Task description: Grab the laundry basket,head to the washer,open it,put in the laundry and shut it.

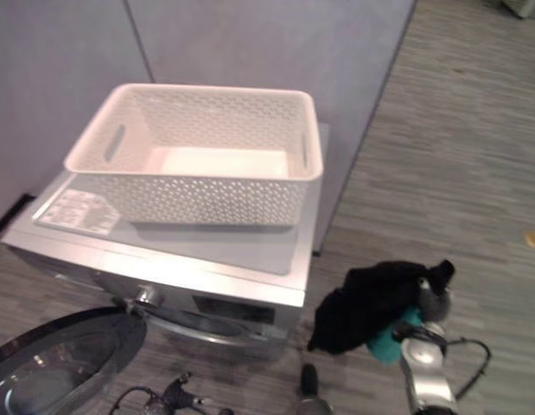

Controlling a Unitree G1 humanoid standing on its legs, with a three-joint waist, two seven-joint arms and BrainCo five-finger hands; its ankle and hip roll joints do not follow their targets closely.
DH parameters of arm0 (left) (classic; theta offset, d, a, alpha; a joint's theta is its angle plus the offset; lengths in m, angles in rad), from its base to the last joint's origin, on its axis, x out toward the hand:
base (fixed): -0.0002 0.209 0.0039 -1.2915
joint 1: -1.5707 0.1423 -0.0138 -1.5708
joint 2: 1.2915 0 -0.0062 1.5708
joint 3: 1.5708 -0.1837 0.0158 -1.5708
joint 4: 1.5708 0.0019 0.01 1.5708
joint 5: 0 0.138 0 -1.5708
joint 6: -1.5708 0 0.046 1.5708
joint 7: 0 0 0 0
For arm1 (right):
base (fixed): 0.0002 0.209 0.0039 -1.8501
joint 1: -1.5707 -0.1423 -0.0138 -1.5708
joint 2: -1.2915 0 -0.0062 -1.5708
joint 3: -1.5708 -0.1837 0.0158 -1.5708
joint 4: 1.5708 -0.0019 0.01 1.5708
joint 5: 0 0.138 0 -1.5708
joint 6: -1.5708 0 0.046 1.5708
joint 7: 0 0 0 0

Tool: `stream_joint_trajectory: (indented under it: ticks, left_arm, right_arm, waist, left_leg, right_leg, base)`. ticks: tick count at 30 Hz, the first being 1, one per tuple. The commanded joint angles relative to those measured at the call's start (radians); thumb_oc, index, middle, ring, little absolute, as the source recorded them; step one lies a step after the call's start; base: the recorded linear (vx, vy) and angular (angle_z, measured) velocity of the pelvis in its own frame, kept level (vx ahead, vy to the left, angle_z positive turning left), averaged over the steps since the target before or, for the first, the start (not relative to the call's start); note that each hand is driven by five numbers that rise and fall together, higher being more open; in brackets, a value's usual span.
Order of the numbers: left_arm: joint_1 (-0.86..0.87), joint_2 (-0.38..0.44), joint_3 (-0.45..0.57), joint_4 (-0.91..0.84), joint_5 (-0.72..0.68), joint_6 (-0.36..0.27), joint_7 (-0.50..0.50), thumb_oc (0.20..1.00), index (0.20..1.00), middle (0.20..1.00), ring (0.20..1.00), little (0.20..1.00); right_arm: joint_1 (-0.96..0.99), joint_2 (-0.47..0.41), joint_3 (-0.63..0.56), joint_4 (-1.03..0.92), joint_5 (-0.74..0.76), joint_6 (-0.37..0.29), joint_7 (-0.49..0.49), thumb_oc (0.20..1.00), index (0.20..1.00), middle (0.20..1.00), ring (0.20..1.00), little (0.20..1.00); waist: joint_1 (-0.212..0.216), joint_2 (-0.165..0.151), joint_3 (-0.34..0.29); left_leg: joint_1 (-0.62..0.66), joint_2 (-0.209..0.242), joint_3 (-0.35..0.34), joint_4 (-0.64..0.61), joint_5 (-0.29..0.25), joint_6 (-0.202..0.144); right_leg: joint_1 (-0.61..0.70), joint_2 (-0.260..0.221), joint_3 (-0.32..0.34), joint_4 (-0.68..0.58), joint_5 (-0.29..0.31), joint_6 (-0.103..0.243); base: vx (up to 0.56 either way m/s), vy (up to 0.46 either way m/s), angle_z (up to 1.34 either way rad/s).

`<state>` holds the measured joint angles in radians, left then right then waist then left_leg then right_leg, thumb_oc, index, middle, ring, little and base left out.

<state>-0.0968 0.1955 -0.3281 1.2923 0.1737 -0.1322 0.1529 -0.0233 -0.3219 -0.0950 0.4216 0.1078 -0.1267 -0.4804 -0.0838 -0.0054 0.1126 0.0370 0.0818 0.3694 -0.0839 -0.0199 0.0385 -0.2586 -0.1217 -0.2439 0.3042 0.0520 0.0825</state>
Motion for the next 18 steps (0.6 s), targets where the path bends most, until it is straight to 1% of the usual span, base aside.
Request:
stream_joint_trajectory:
  ticks: [1, 2, 3, 4, 5, 6, 7, 8, 9, 10, 11, 12, 13, 14, 15, 16, 18]
  left_arm:
    - [0.026, 0.037, 0.022, 0.037, -0.013, -0.011, 0.023, 1.0, 1.0, 1.0, 1.0, 1.0]
    - [0.044, 0.039, 0.033, 0.038, -0.02, -0.013, 0.023, 1.0, 1.0, 1.0, 1.0, 1.0]
    - [0.045, 0.04, 0.033, 0.037, -0.021, -0.013, 0.023, 1.0, 1.0, 1.0, 1.0, 1.0]
    - [0.049, 0.039, 0.039, 0.035, -0.027, -0.014, 0.024, 1.0, 1.0, 1.0, 1.0, 1.0]
    - [0.055, 0.038, 0.059, 0.021, -0.044, -0.022, 0.026, 1.0, 1.0, 1.0, 1.0, 1.0]
    - [0.055, 0.039, 0.059, 0.021, -0.044, -0.021, 0.026, 1.0, 1.0, 1.0, 1.0, 1.0]
    - [0.059, 0.034, 0.066, 0.016, -0.048, -0.023, 0.029, 1.0, 1.0, 1.0, 1.0, 1.0]
    - [0.037, 0.019, 0.058, 0.006, -0.058, -0.025, 0.033, 1.0, 1.0, 1.0, 1.0, 1.0]
    - [0.037, 0.019, 0.058, 0.006, -0.058, -0.025, 0.033, 1.0, 1.0, 1.0, 1.0, 1.0]
    - [0.025, 0.014, 0.057, -0.005, -0.069, -0.027, 0.036, 1.0, 1.0, 1.0, 1.0, 1.0]
    - [0.006, -0.003, 0.028, -0.047, -0.092, -0.041, 0.039, 1.0, 1.0, 1.0, 1.0, 1.0]
    - [0.004, -0.003, 0.028, -0.047, -0.092, -0.04, 0.039, 1.0, 1.0, 1.0, 1.0, 1.0]
    - [0.001, -0.009, 0.009, -0.062, -0.097, -0.044, 0.037, 1.0, 1.0, 1.0, 1.0, 1.0]
    - [-0.002, -0.011, -0.013, -0.085, -0.096, -0.041, 0.038, 1.0, 1.0, 1.0, 1.0, 1.0]
    - [-0.002, -0.011, -0.013, -0.086, -0.097, -0.041, 0.038, 1.0, 1.0, 1.0, 1.0, 1.0]
    - [0.0, -0.012, -0.023, -0.103, -0.095, -0.039, 0.037, 1.0, 1.0, 1.0, 1.0, 1.0]
    - [0.004, -0.014, -0.031, -0.119, -0.103, -0.041, 0.037, 1.0, 1.0, 1.0, 1.0, 1.0]
  right_arm:
    - [-0.039, -0.07, -0.035, -0.085, 0.022, -0.101, 0.021, 0.2, 0.2, 0.2, 0.2, 0.2]
    - [-0.037, -0.071, -0.018, -0.077, 0.021, -0.099, 0.038, 0.2, 0.2, 0.2, 0.2, 0.2]
    - [-0.037, -0.071, -0.018, -0.077, 0.021, -0.1, 0.038, 0.2, 0.2, 0.2, 0.2, 0.2]
    - [-0.031, -0.068, -0.009, -0.075, 0.02, -0.098, 0.045, 0.2, 0.2, 0.2, 0.2, 0.2]
    - [-0.043, -0.067, 0.005, -0.069, 0.027, -0.101, 0.047, 0.2, 0.2, 0.2, 0.2, 0.2]
    - [-0.043, -0.067, 0.005, -0.069, 0.027, -0.101, 0.047, 0.2, 0.2, 0.2, 0.2, 0.2]
    - [-0.054, -0.065, 0.017, -0.071, 0.026, -0.101, 0.045, 0.2, 0.2, 0.2, 0.2, 0.2]
    - [-0.043, -0.078, 0.033, -0.087, 0.025, -0.102, 0.054, 0.2, 0.2, 0.2, 0.2, 0.2]
    - [-0.043, -0.078, 0.032, -0.087, 0.025, -0.102, 0.054, 0.2, 0.2, 0.2, 0.2, 0.2]
    - [-0.034, -0.09, 0.033, -0.097, 0.025, -0.103, 0.056, 0.2, 0.2, 0.2, 0.2, 0.2]
    - [-0.049, -0.116, 0.046, -0.101, 0.035, -0.11, 0.067, 0.2, 0.2, 0.2, 0.2, 0.2]
    - [-0.05, -0.116, 0.046, -0.101, 0.035, -0.11, 0.067, 0.2, 0.2, 0.2, 0.2, 0.2]
    - [-0.054, -0.123, 0.047, -0.099, 0.04, -0.116, 0.07, 0.2, 0.2, 0.2, 0.2, 0.2]
    - [-0.039, -0.133, 0.042, -0.12, 0.048, -0.111, 0.083, 0.2, 0.2, 0.2, 0.2, 0.2]
    - [-0.038, -0.133, 0.042, -0.12, 0.048, -0.11, 0.083, 0.2, 0.2, 0.2, 0.2, 0.2]
    - [-0.028, -0.14, 0.04, -0.133, 0.051, -0.109, 0.085, 0.2, 0.2, 0.2, 0.2, 0.2]
    - [-0.019, -0.149, 0.047, -0.136, 0.052, -0.106, 0.094, 0.2, 0.2, 0.2, 0.2, 0.2]
  waist:
    - [0.034, -0.016, -0.028]
    - [0.058, -0.041, -0.05]
    - [0.059, -0.041, -0.049]
    - [0.076, -0.057, -0.058]
    - [0.111, -0.066, -0.064]
    - [0.113, -0.067, -0.065]
    - [0.129, -0.07, -0.069]
    - [0.149, -0.076, -0.048]
    - [0.148, -0.076, -0.049]
    - [0.149, -0.073, -0.028]
    - [0.165, -0.067, 0.024]
    - [0.165, -0.064, 0.023]
    - [0.162, -0.064, 0.04]
    - [0.131, -0.072, 0.05]
    - [0.131, -0.07, 0.048]
    - [0.117, -0.074, 0.049]
    - [0.1, -0.079, 0.043]
  left_leg:
    - [-0.078, -0.066, -0.055, -0.003, 0.021, 0.006]
    - [-0.11, -0.083, -0.034, -0.003, 0.038, 0.01]
    - [-0.108, -0.083, -0.033, -0.003, 0.038, 0.01]
    - [-0.137, -0.093, -0.025, -0.003, 0.056, 0.011]
    - [-0.195, -0.086, 0.004, 0.005, 0.086, 0.004]
    - [-0.195, -0.085, 0.006, 0.005, 0.086, 0.003]
    - [-0.211, -0.085, 0.021, 0.005, 0.092, -0.001]
    - [-0.263, -0.077, 0.015, 0.029, 0.127, -0.019]
    - [-0.264, -0.077, 0.013, 0.031, 0.127, -0.019]
    - [-0.296, -0.069, 0.004, 0.065, 0.136, -0.032]
    - [-0.365, -0.063, -0.132, 0.168, 0.123, -0.072]
    - [-0.369, -0.06, -0.134, 0.169, 0.126, -0.072]
    - [-0.381, -0.064, -0.2, 0.203, 0.116, -0.086]
    - [-0.362, -0.021, -0.199, 0.26, 0.078, -0.087]
    - [-0.366, -0.019, -0.201, 0.261, 0.08, -0.087]
    - [-0.349, 0.019, -0.185, 0.292, 0.062, -0.084]
    - [-0.299, 0.093, -0.196, 0.312, 0.041, -0.08]
  right_leg:
    - [0.222, -0.016, -0.003, 0.145, -0.198, 0.054]
    - [0.303, 0.031, 0.031, 0.088, -0.196, 0.065]
    - [0.305, 0.032, 0.032, 0.085, -0.195, 0.065]
    - [0.344, 0.069, 0.069, 0.034, -0.198, 0.063]
    - [0.36, 0.102, 0.106, -0.057, -0.255, 0.029]
    - [0.359, 0.102, 0.109, -0.059, -0.254, 0.028]
    - [0.378, 0.103, 0.1, -0.107, -0.276, 0.009]
    - [0.391, 0.129, 0.101, -0.196, -0.306, -0.027]
    - [0.391, 0.13, 0.1, -0.197, -0.306, -0.027]
    - [0.392, 0.137, 0.088, -0.225, -0.299, -0.037]
    - [0.366, 0.137, 0.091, -0.237, -0.275, -0.05]
    - [0.363, 0.141, 0.091, -0.238, -0.271, -0.051]
    - [0.355, 0.131, 0.084, -0.236, -0.264, -0.051]
    - [0.334, 0.096, 0.053, -0.225, -0.245, -0.045]
    - [0.331, 0.099, 0.053, -0.226, -0.242, -0.046]
    - [0.322, 0.081, 0.035, -0.223, -0.236, -0.045]
    - [0.302, 0.054, 0.013, -0.214, -0.226, -0.049]
  base:
    - [-0.18, 0.008, -0.71]
    - [-0.08, -0.022, -0.58]
    - [-0.15, -0.049, -0.7]
    - [-0.24, -0.057, -0.54]
    - [-0.24, -0.059, -0.48]
    - [-0.25, -0.057, -0.65]
    - [-0.26, -0.166, -0.54]
    - [-0.26, -0.166, -0.45]
    - [-0.28, -0.189, -0.03]
    - [-0.42, -0.131, 0.13]
    - [-0.43, -0.13, 0.33]
    - [-0.41, -0.096, 0.45]
    - [-0.2, 0.02, 0.29]
    - [-0.2, 0.022, 0.15]
    - [-0.16, 0.063, 0.23]
    - [-0.09, 0.063, 0.84]
    - [-0.11, 0.099, 0.7]
